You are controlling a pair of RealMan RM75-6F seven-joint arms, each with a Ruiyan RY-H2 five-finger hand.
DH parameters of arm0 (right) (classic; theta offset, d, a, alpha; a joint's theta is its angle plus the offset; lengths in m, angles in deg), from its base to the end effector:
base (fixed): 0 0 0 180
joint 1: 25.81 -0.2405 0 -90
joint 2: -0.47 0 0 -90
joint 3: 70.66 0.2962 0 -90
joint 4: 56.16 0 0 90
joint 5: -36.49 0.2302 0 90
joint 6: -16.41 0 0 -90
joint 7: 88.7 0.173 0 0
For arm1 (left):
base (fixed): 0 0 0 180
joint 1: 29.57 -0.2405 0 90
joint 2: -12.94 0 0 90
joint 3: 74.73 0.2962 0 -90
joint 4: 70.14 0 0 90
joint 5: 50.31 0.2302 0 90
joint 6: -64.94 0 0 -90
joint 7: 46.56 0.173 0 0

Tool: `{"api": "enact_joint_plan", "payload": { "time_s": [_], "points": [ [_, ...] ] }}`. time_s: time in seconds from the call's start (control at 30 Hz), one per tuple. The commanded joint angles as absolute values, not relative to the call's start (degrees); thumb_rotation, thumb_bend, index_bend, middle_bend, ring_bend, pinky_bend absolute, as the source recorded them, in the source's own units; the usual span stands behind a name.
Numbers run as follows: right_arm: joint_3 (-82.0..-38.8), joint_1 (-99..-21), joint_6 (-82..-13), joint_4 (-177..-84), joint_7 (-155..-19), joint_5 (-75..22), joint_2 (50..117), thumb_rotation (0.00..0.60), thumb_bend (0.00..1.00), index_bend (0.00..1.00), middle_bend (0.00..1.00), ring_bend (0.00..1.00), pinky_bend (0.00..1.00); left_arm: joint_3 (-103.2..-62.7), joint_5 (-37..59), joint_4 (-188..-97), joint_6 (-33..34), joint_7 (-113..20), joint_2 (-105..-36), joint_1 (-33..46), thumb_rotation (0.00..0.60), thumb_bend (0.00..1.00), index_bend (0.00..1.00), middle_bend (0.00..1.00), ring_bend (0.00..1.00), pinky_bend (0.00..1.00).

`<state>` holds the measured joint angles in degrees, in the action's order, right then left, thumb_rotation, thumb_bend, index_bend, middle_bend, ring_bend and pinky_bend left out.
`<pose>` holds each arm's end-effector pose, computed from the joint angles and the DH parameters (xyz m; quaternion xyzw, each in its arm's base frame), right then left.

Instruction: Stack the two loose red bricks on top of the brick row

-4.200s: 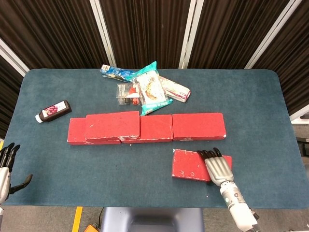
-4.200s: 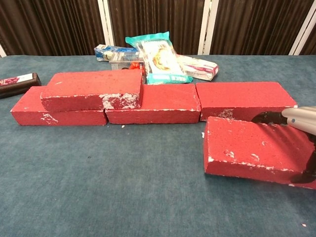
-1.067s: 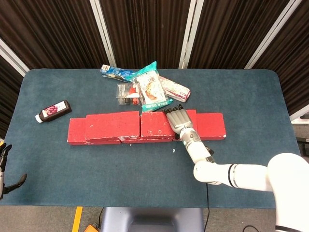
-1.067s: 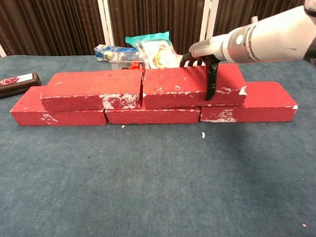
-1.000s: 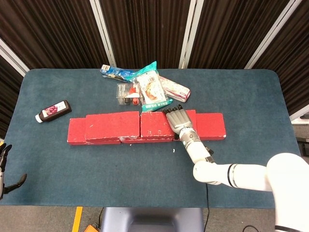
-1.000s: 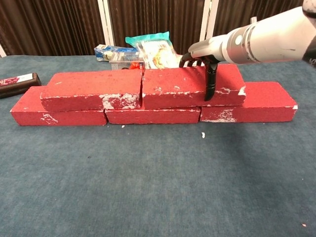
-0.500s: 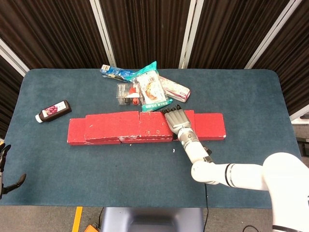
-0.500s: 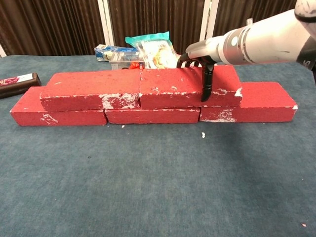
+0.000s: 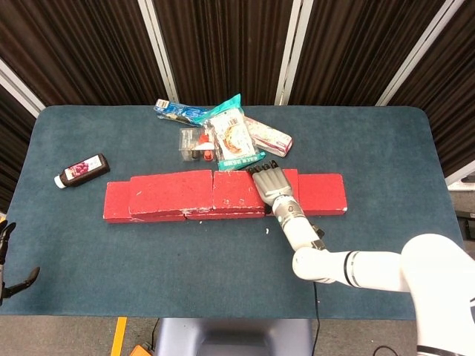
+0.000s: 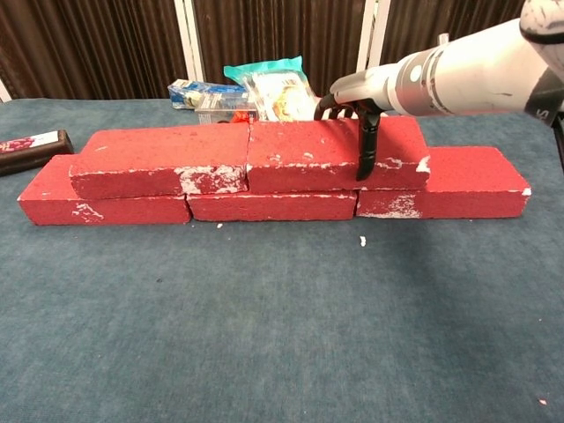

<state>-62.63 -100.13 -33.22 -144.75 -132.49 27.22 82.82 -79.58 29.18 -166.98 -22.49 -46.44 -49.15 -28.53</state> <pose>-0.0626 -0.4759 -0.0313 0.7667 -0.4016 0.2191 0.4505 -0.3661 0.1963 0.1819 -0.5245 -0.4199 -0.3839 0.6335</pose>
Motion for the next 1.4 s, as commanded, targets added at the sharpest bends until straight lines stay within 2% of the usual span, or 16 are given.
{"api": "enact_joint_plan", "payload": {
  "time_s": [0.03,0.13,0.3,0.5,0.93,1.17,1.4],
  "points": [
    [-62.6,-100.2,-33.4,-144.8,-132.5,27.5,82.9,0.600,0.27,0.32,0.32,0.18,0.00,-79.5,29.2,-167.1,-22.5,-46.4,-49.1,-28.6,0.600,0.24,0.00,0.00,0.00,0.00],
    [-62.6,-100.3,-33.6,-144.6,-132.4,27.4,83.1,0.600,0.27,0.31,0.31,0.17,0.00,-79.6,29.2,-167.1,-22.4,-46.4,-49.1,-28.5,0.600,0.24,0.00,0.00,0.00,0.00],
    [-62.4,-100.2,-34.0,-144.5,-131.9,27.0,83.4,0.600,0.19,0.31,0.29,0.16,0.00,-79.6,29.0,-167.1,-22.4,-46.5,-49.1,-28.5,0.600,0.24,0.00,0.00,0.00,0.00],
    [-62.2,-100.1,-34.2,-144.7,-131.7,26.9,83.5,0.600,0.15,0.29,0.28,0.15,0.00,-79.6,29.0,-167.2,-22.4,-46.6,-49.0,-28.6,0.600,0.24,0.00,0.00,0.00,0.00],
    [-62.2,-100.1,-34.0,-144.9,-131.5,26.7,83.4,0.600,0.11,0.29,0.25,0.12,0.00,-79.8,28.6,-167.4,-22.3,-46.5,-49.0,-28.6,0.600,0.24,0.00,0.00,0.00,0.00],
    [-62.0,-100.1,-34.0,-145.1,-131.3,26.8,83.5,0.600,0.01,0.27,0.23,0.11,0.00,-79.8,28.5,-167.6,-22.4,-46.4,-49.0,-28.7,0.600,0.24,0.00,0.00,0.00,0.00],
    [-62.0,-100.2,-34.3,-144.9,-131.4,27.0,83.6,0.600,0.00,0.26,0.22,0.11,0.00,-79.8,28.2,-167.7,-22.3,-46.3,-48.9,-28.7,0.600,0.24,0.00,0.00,0.00,0.00]
  ]
}}
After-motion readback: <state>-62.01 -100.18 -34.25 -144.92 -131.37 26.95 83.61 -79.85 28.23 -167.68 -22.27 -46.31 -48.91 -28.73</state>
